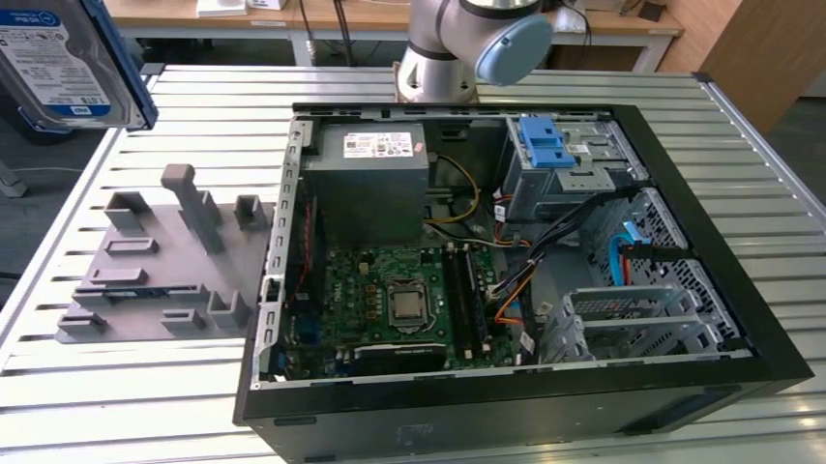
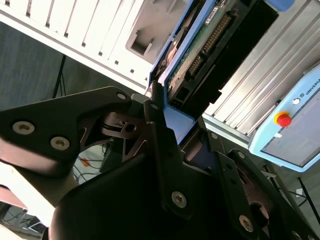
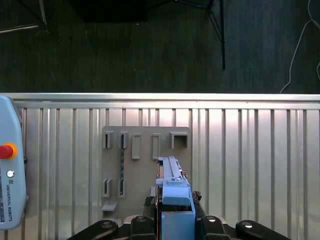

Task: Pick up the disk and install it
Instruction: 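Pick up the disk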

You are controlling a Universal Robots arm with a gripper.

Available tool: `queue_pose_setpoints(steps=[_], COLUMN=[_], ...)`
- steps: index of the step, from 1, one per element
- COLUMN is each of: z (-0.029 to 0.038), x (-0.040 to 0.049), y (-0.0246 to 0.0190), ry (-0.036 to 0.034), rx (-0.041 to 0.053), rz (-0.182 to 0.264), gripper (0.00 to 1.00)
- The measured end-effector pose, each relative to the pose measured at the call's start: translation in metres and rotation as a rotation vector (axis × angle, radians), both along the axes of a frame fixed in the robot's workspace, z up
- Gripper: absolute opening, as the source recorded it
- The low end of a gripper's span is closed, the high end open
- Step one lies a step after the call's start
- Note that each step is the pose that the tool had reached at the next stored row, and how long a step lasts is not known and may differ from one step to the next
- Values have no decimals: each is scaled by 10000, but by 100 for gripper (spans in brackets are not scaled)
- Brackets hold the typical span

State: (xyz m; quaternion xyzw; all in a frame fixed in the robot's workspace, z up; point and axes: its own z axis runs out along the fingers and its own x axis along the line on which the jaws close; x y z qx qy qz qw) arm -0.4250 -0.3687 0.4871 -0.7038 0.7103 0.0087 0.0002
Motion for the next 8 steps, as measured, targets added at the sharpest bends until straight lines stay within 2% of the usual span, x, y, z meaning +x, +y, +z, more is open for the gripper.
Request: queue_pose_setpoints(steps=[2, 5, 8], z=[0, 0, 0], x=[0, 12, 93], y=[-28, -40, -41], ry=[0, -1, -1], rx=[1, 1, 1], rz=[2, 2, 2], gripper=[36, 36, 36])
